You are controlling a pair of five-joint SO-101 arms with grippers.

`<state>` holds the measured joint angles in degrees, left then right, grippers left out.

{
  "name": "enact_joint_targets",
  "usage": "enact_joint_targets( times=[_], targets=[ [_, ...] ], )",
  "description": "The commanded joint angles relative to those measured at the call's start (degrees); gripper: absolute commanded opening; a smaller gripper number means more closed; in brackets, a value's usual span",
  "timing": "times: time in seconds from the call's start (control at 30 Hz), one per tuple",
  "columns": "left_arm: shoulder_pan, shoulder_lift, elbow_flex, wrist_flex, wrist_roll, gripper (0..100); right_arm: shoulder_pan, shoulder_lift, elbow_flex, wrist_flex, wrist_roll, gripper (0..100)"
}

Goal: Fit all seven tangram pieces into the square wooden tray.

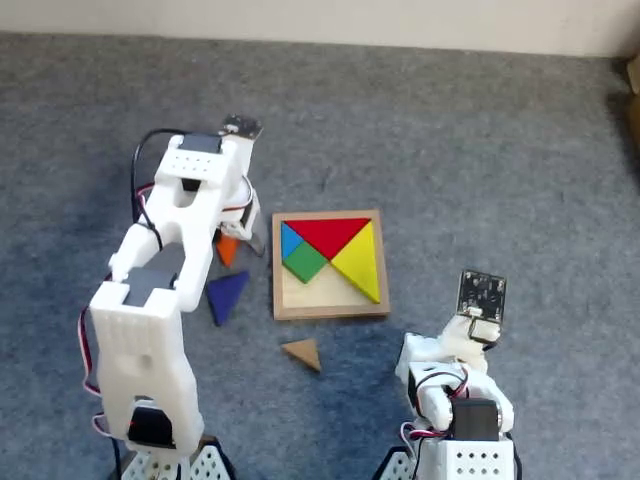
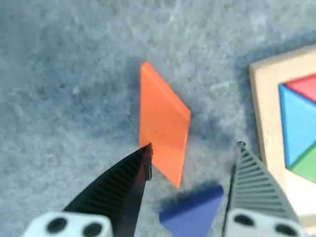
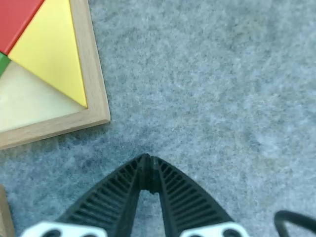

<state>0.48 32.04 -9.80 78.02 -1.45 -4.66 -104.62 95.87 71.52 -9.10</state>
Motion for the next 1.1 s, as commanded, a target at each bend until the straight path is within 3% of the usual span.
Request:
enact_joint_targets(
  times=[0.0, 0.2, 0.37, 0.5, 0.77, 1.07],
  targets=[
    [-0.40, 2.68, -5.41, 1.76, -0.35, 25, 0.84, -0.84, 8.66, 0.04, 0.35, 1.5],
    [-3.91, 7.43, -12.97, 5.36, -0.18, 24, 0.84, -0.84, 8.66, 0.04, 0.35, 1.5],
    [-4.53, 10.07, -16.40, 6.24, -0.18, 18, 0.84, -0.84, 8.66, 0.04, 0.35, 1.5],
    [-4.44, 9.98, -16.31, 6.24, -0.18, 15, 0.84, -0.84, 8.66, 0.04, 0.35, 1.5],
    [-4.18, 8.48, -16.31, 6.24, -0.26, 0, 0.84, -0.84, 8.66, 0.04, 0.35, 1.5],
    [-1.19, 0.13, -10.42, 6.24, -0.26, 0, 0.84, -0.84, 8.66, 0.04, 0.35, 1.5]
  ],
)
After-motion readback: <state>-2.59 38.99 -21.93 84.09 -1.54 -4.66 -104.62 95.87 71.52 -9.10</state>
